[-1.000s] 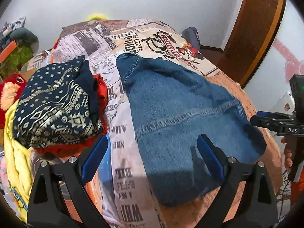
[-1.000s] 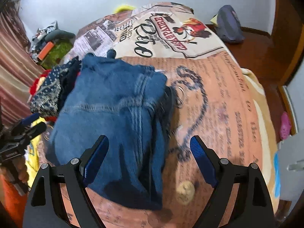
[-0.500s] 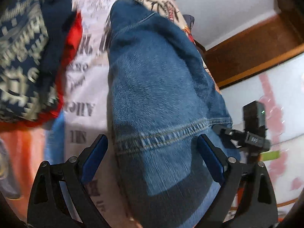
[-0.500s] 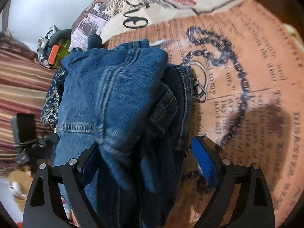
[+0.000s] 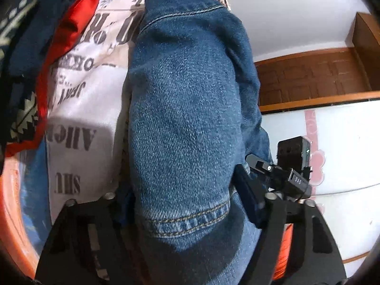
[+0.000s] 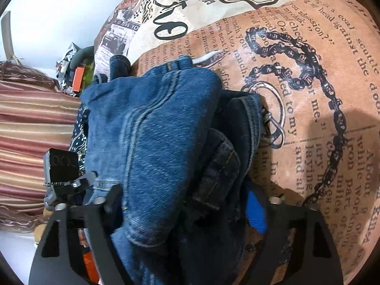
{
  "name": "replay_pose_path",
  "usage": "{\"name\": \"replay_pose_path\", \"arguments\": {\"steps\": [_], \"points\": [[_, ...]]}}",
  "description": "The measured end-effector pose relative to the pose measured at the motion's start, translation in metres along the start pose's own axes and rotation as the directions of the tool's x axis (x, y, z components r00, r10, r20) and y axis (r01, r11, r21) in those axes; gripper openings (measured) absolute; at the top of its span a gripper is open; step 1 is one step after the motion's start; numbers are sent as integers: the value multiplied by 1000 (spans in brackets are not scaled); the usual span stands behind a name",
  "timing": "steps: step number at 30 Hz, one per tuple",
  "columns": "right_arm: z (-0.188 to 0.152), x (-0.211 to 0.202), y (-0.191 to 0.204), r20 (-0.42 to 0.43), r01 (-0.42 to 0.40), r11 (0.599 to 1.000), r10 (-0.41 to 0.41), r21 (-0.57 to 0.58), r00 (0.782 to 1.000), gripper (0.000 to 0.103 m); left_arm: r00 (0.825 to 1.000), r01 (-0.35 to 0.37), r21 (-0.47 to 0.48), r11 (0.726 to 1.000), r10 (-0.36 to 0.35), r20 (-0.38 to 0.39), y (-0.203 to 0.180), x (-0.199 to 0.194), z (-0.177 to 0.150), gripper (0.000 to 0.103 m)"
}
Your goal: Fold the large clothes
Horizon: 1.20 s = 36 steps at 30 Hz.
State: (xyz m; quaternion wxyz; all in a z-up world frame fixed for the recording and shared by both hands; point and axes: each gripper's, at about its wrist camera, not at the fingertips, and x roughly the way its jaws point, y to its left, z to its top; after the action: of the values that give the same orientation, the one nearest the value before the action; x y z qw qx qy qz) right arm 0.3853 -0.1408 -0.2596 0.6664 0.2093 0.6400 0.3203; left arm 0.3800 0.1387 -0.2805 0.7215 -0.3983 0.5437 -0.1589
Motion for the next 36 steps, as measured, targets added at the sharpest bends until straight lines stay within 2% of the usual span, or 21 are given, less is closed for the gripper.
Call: {"name": "replay_pose_path", "arguments": {"steps": [1, 3, 6, 11, 14, 19, 24, 29, 36], "points": [[-1, -3, 4, 4, 13, 1000, -13, -9, 1000, 61, 1000, -15, 18, 1000, 15, 3, -4, -4, 2, 61], [-4, -11, 16, 20, 46, 999, -45, -25, 999, 47, 1000, -30, 47, 998, 29, 9, -15, -10, 0, 55], [-4, -18, 37, 41, 83, 995, -81, -56, 996, 38, 998, -54, 116, 992, 51, 31, -42, -26, -1, 51], [-6, -33, 82, 90, 92, 989, -81, -120, 993, 36, 991, -102, 248, 963, 76, 114, -81, -69, -7, 50], [-8, -41, 112, 127, 83, 983, -63, -162, 990, 36, 984, -113, 287, 951, 67, 164, -95, -107, -7, 50], [-7, -47, 176, 172, 68, 963, -23, -262, 985, 36, 962, -143, 329, 934, 53, 269, -106, -170, -7, 50], [-7, -33, 229, 194, 37, 943, 30, -331, 981, 35, 929, -178, 330, 927, 47, 367, -96, -233, -4, 50], [1, -2, 270, 185, 25, 924, 50, -382, 981, 35, 897, -213, 310, 927, 60, 439, -69, -277, -2, 50], [25, 64, 301, 142, 34, 910, 28, -414, 989, 35, 872, -227, 221, 949, 97, 480, -12, -307, 27, 50]]}}
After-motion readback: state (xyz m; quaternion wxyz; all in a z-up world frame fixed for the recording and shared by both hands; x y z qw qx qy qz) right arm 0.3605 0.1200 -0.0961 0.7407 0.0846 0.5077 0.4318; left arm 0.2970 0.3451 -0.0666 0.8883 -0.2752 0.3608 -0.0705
